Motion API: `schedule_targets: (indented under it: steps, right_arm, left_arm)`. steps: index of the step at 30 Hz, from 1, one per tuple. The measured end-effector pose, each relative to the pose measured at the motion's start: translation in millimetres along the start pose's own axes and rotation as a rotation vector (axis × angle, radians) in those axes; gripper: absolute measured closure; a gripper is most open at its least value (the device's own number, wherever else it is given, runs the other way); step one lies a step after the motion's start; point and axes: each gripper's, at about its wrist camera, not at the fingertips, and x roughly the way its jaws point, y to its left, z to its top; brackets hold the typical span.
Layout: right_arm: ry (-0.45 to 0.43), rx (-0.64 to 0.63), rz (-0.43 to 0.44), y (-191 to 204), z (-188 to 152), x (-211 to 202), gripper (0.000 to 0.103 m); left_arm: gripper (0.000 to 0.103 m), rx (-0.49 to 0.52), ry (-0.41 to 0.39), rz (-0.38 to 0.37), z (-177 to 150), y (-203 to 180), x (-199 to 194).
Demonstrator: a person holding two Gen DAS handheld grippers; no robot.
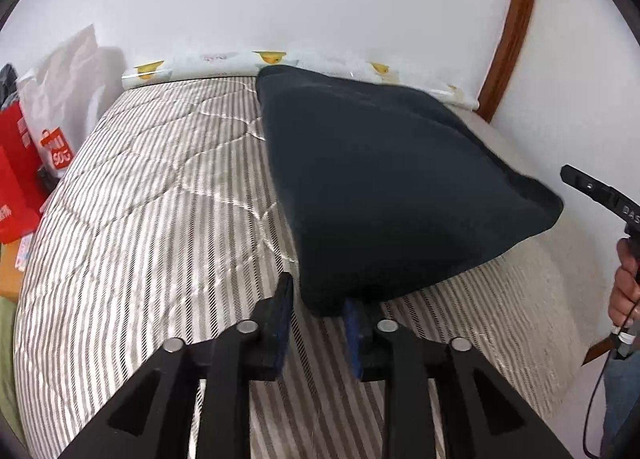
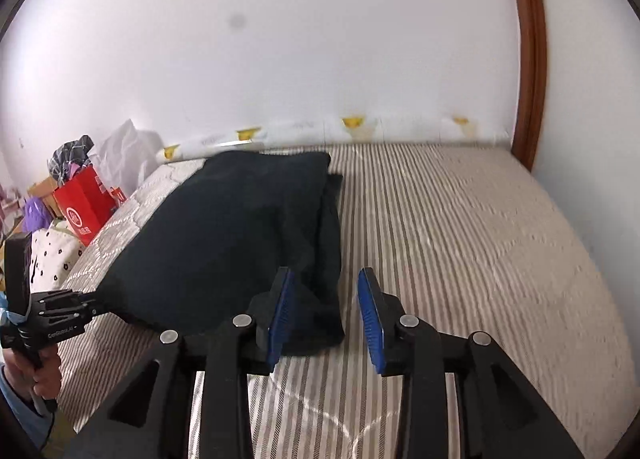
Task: Fold small clothes
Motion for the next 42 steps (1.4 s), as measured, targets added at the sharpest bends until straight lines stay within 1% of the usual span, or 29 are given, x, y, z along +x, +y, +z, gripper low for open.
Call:
schedule_targets:
  steps: [3, 7, 9, 10, 11, 13, 14, 15, 16, 18, 20, 21, 22, 23, 25, 26, 28, 30, 32, 34, 36, 37, 39, 42]
  right_arm:
    - [0.036, 0.000, 0.025, 3.1, 5.6, 20.2, 0.069]
    - [0.110, 0.037, 0.053, 0.1, 2.8, 54.9, 0.069]
    - [0.125, 0.048, 0.050, 0.7, 0.1, 65.7, 0.069]
    - [0.133, 0.051, 0.052, 1.9, -0.3, 70.4, 0.069]
    - [0.139, 0.057, 0.056, 2.1, -1.2, 74.0, 0.070]
    - [0.146, 0.065, 0.050, 2.4, -2.0, 79.7, 0.072]
    - [0.147, 0.062, 0.043, 3.4, -2.4, 81.3, 0.078]
    - [0.150, 0.050, 0.032, 5.6, -2.0, 83.2, 0.088]
    - [0.149, 0.040, 0.027, 6.9, -1.3, 83.4, 0.090]
    - [0.131, 0.016, 0.043, 7.0, 0.7, 76.3, 0.097]
    - [0.078, 0.034, 0.082, -0.3, 4.1, 60.9, 0.099]
    - [0.039, 0.070, 0.115, -9.1, 4.8, 52.0, 0.100]
    - [0.033, 0.111, 0.147, -17.9, 4.6, 49.0, 0.100]
    - [0.044, 0.134, 0.162, -23.6, 3.5, 51.3, 0.100]
    - [0.089, 0.132, 0.134, -27.0, -2.1, 63.4, 0.100]
    - [0.111, 0.131, 0.133, -27.4, -4.3, 67.0, 0.100]
    - [0.120, 0.143, 0.152, -30.3, -6.3, 64.4, 0.100]
    - [0.118, 0.144, 0.143, -33.3, -3.4, 56.0, 0.096]
    - [0.094, 0.158, 0.139, -37.2, 4.1, 48.0, 0.094]
    - [0.092, 0.171, 0.166, -39.0, 17.6, 48.7, 0.087]
    - [0.114, 0.181, 0.189, -37.3, 30.5, 61.0, 0.064]
    - [0.125, 0.183, 0.198, -36.1, 35.6, 69.1, 0.061]
    - [0.165, 0.188, 0.195, -34.1, 43.0, 88.6, 0.060]
    - [0.234, 0.196, 0.194, -28.9, 45.1, 116.1, 0.060]
  left_arm:
    - [0.071, -0.030, -0.027, -0.007, 0.3, 3.2, -14.5]
    - [0.060, -0.006, -0.062, -0.008, 8.3, 0.3, -26.2]
    - [0.054, -0.009, -0.088, -0.040, 13.0, -0.3, -35.4]
    - [0.047, -0.009, -0.100, -0.055, 15.3, -0.6, -39.6]
    - [0.045, 0.001, -0.108, -0.048, 17.7, -2.5, -41.6]
    - [0.045, 0.028, -0.110, -0.007, 24.4, -7.2, -38.1]
    - [0.045, 0.041, -0.111, 0.009, 28.0, -9.3, -33.4]
    - [0.045, 0.042, -0.100, 0.022, 31.5, -10.0, -26.7]
    - [0.045, 0.037, -0.079, 0.036, 34.1, -10.1, -19.5]
    - [0.045, 0.022, -0.008, 0.074, 37.9, -9.0, 0.1]
    - [0.043, 0.013, 0.035, 0.080, 36.6, -7.3, 14.6]
    - [0.042, 0.010, 0.047, 0.080, 34.8, -7.3, 17.6]
    - [0.042, 0.005, 0.055, 0.068, 33.0, -7.2, 20.3]
    - [0.042, 0.002, 0.056, 0.059, 31.6, -7.6, 20.9]
    - [0.042, 0.012, 0.058, 0.056, 30.0, -10.4, 20.6]
    - [0.042, 0.020, 0.058, 0.060, 30.2, -11.5, 19.4]
    - [0.042, 0.033, 0.059, 0.065, 29.5, -12.9, 15.8]
    - [0.042, 0.043, 0.056, 0.058, 27.5, -11.4, 9.7]
    - [0.043, 0.046, 0.050, 0.050, 26.7, -8.9, 6.1]
    - [0.043, 0.041, 0.043, 0.041, 28.5, -6.6, 5.7]
    - [0.043, 0.031, 0.039, 0.053, 32.6, -5.7, 7.2]
    - [0.043, 0.020, 0.035, 0.061, 35.5, -4.4, 8.4]
    - [0.043, -0.002, 0.033, 0.060, 40.8, -1.3, 11.3]
    - [0.043, -0.034, 0.042, 0.039, 45.6, 5.5, 15.3]
